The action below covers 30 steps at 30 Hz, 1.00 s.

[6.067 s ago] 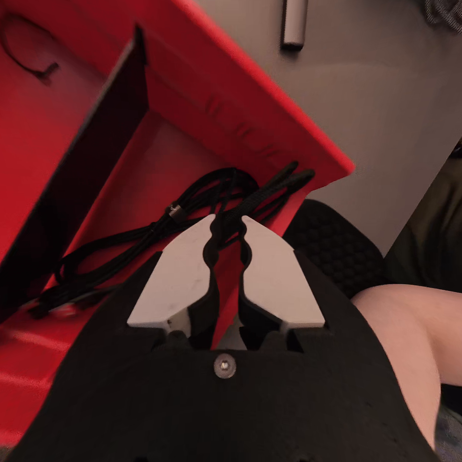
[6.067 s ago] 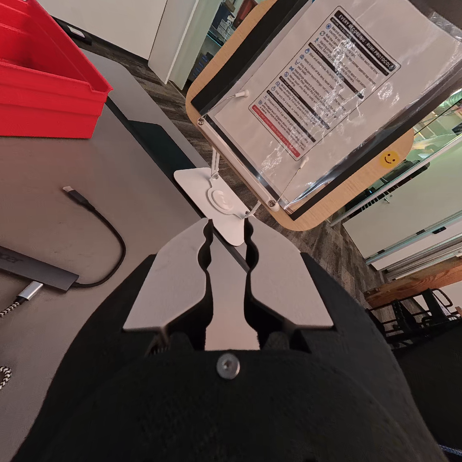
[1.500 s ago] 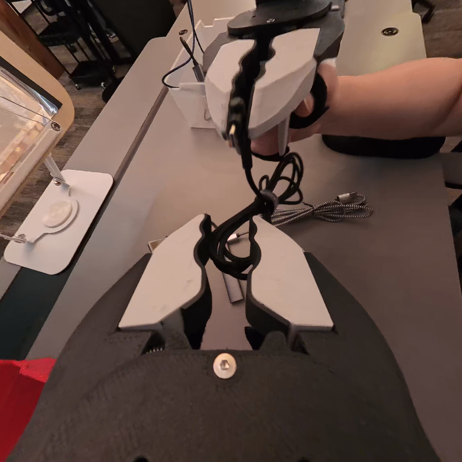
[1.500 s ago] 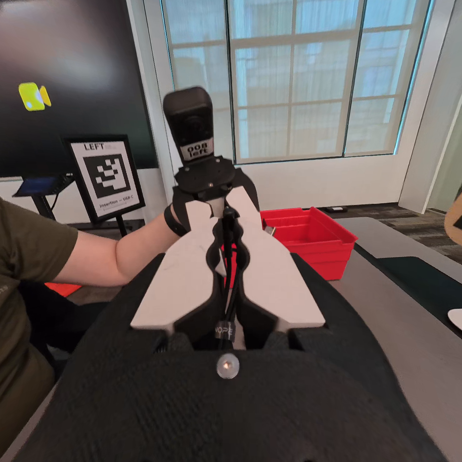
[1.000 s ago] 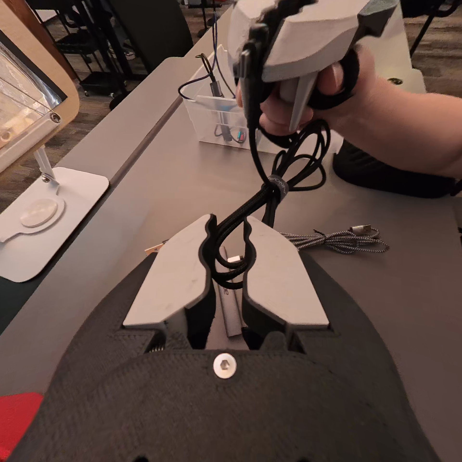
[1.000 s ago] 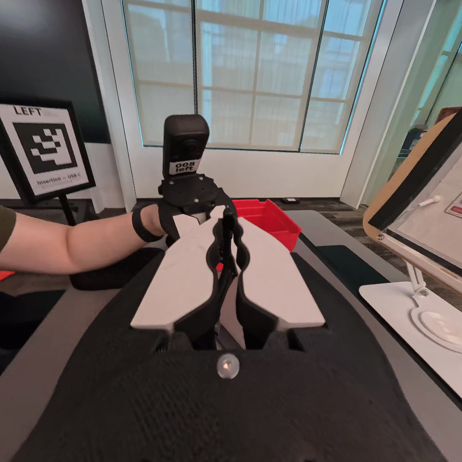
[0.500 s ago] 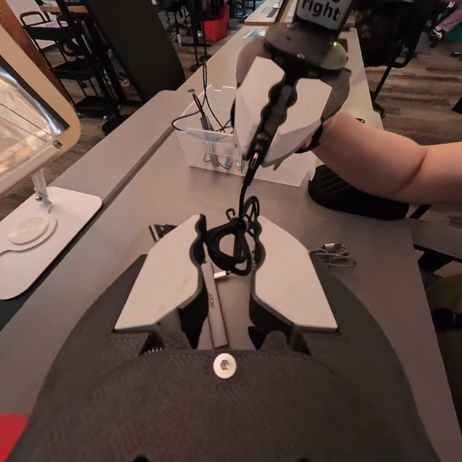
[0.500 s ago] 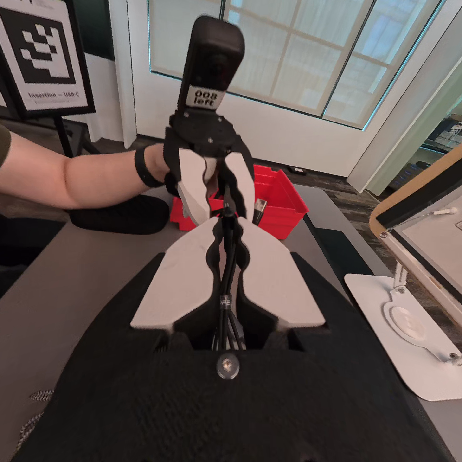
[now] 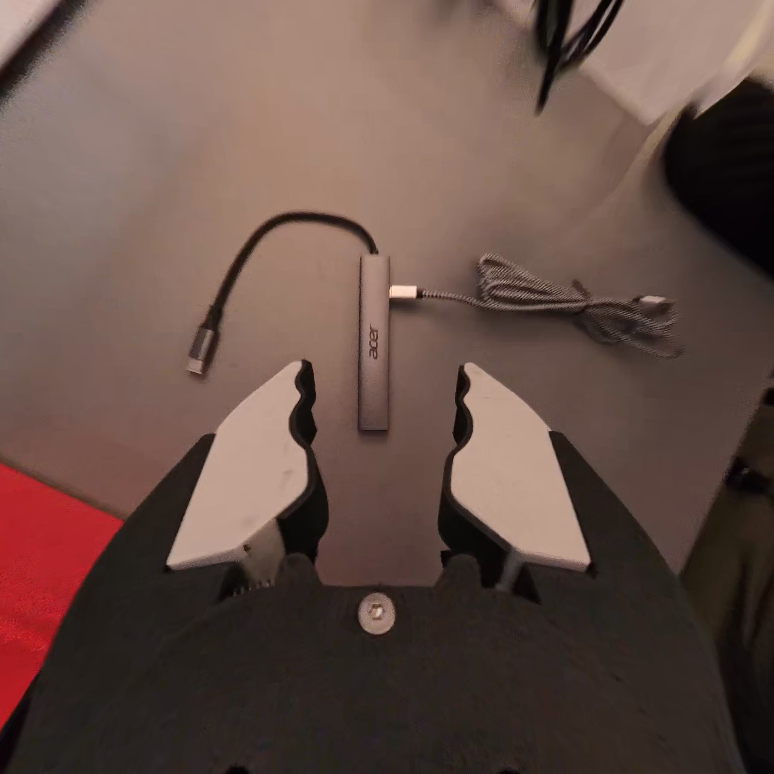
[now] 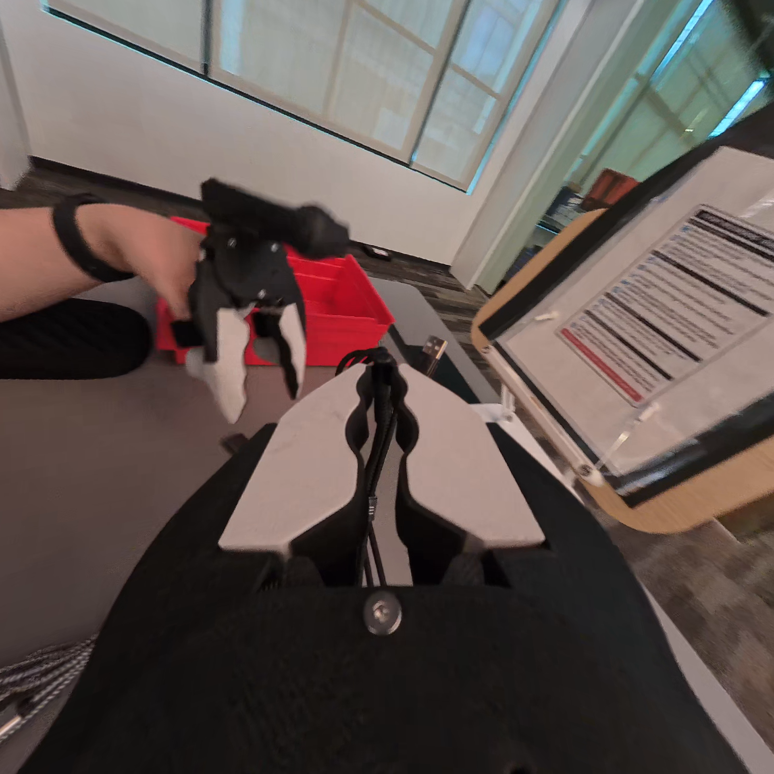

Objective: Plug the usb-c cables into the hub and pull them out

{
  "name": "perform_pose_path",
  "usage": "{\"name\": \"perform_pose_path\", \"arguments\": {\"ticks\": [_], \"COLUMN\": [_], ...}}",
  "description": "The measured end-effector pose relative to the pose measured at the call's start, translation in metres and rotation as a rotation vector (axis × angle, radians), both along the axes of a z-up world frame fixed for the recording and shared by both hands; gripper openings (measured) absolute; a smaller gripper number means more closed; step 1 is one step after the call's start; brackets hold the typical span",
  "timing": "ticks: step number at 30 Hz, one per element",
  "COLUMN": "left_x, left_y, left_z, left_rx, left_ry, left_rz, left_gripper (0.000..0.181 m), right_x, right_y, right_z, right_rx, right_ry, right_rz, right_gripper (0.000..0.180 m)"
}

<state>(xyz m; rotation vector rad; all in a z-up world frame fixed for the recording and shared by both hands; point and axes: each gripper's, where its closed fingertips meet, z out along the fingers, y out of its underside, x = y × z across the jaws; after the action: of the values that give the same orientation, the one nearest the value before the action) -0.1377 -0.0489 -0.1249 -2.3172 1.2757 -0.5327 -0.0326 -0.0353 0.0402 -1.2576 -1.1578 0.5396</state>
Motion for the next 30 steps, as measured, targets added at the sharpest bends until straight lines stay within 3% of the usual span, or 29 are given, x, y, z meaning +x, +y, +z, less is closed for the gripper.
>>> {"name": "perform_pose_path", "arguments": {"ticks": [4, 7, 19, 24, 30], "left_x": [-0.007, -0.011, -0.027, -0.028, -0.028], "left_y": [0.001, 0.001, -0.007, -0.007, -0.001], "left_z": [-0.060, -0.077, -0.081, -0.080, -0.070], "left_rx": [-0.023, -0.048, -0.113, -0.114, -0.073], "left_ry": [0.302, 0.371, 0.442, 0.429, 0.447], "left_rz": [-0.021, -0.015, 0.012, -0.021, -0.050], "left_gripper": [0.066, 0.059, 0.065, 0.022, 0.022], "right_x": [0.016, 0.021, 0.029, 0.029, 0.028], "right_y": [0.014, 0.020, 0.024, 0.021, 0.020], "right_z": [0.002, 0.001, 0.003, 0.004, 0.002], "right_rx": [0.037, 0.037, 0.039, 0.040, 0.044], "right_ry": [-0.036, -0.040, -0.044, -0.046, -0.058], "right_rz": [-0.125, -0.156, -0.179, -0.168, -0.156], "right_gripper": [0.008, 0.008, 0.008, 0.008, 0.008]}}
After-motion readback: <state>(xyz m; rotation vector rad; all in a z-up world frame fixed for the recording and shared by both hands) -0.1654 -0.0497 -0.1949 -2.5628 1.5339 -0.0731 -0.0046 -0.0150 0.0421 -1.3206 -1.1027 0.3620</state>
